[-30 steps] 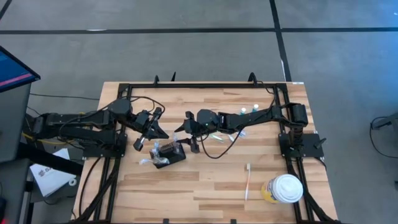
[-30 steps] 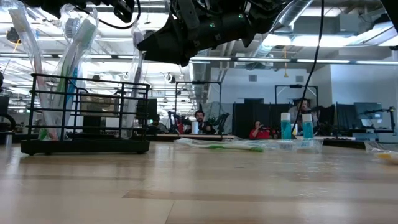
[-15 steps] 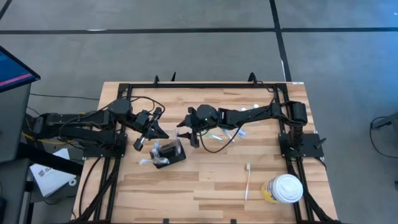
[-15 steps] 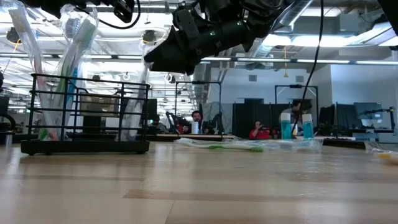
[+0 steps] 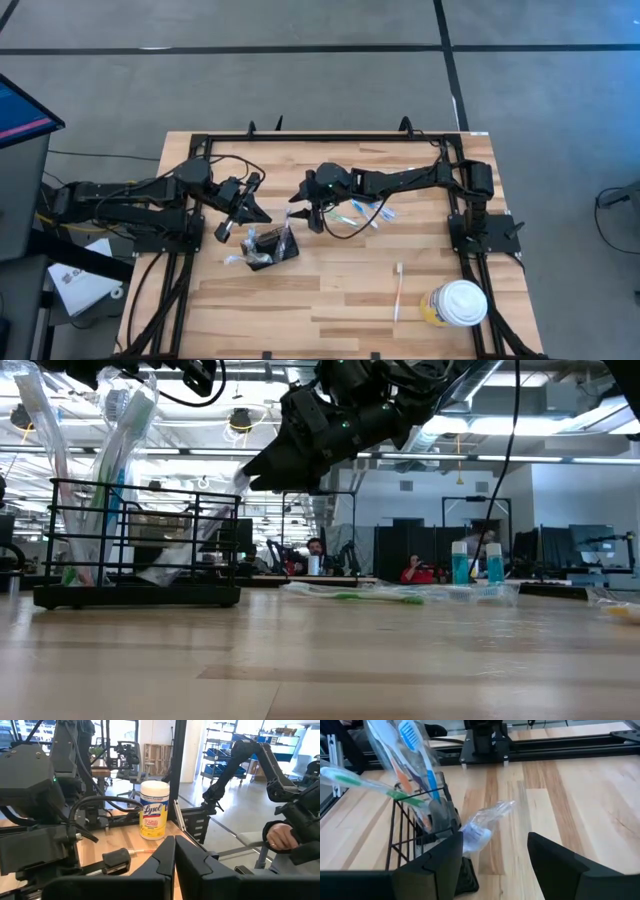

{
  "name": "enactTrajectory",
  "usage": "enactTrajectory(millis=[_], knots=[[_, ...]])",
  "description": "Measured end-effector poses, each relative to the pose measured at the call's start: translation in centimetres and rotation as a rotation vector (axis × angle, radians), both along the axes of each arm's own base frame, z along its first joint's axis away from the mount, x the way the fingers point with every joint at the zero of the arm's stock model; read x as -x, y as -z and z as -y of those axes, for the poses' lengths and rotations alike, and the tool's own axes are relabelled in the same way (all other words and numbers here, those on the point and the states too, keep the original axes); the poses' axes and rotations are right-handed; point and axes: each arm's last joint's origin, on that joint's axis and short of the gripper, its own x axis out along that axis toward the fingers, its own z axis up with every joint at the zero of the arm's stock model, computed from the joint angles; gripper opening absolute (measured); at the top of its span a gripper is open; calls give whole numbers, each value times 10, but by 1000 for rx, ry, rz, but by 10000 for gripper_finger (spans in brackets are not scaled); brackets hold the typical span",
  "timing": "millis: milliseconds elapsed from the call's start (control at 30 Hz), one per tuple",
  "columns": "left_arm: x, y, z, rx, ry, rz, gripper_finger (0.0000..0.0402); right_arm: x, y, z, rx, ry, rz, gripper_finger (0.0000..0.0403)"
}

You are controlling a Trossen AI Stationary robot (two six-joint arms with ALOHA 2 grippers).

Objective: Pick & Place toothbrushing station
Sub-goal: Put the left purple toothbrush into the top right section of the mesh organizer

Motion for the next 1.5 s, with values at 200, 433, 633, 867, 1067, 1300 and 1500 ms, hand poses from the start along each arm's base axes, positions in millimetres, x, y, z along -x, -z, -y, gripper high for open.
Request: enactTrajectory(millis=[200,433,633,867,1067,1300,1500], knots=[[0,0,0,0,0,0,3,-2,-3,-10,5,-21,31,214],[0,0,0,0,0,0,3,-4,-3,-23,101,64,36,182],[0,0,0,0,0,0,3,-2,0,-24,105,72,-6,109],[0,0,0,0,0,0,3,-2,1,-21,88,72,-16,71],[0,0,0,0,0,0,3,-1,1,-20,70,2,-14,21],[0,0,0,0,0,0,3,-7,-14,-21,101,-23,-40,2],[0,0,0,0,0,0,3,-11,-33,-24,140,-54,-67,1]])
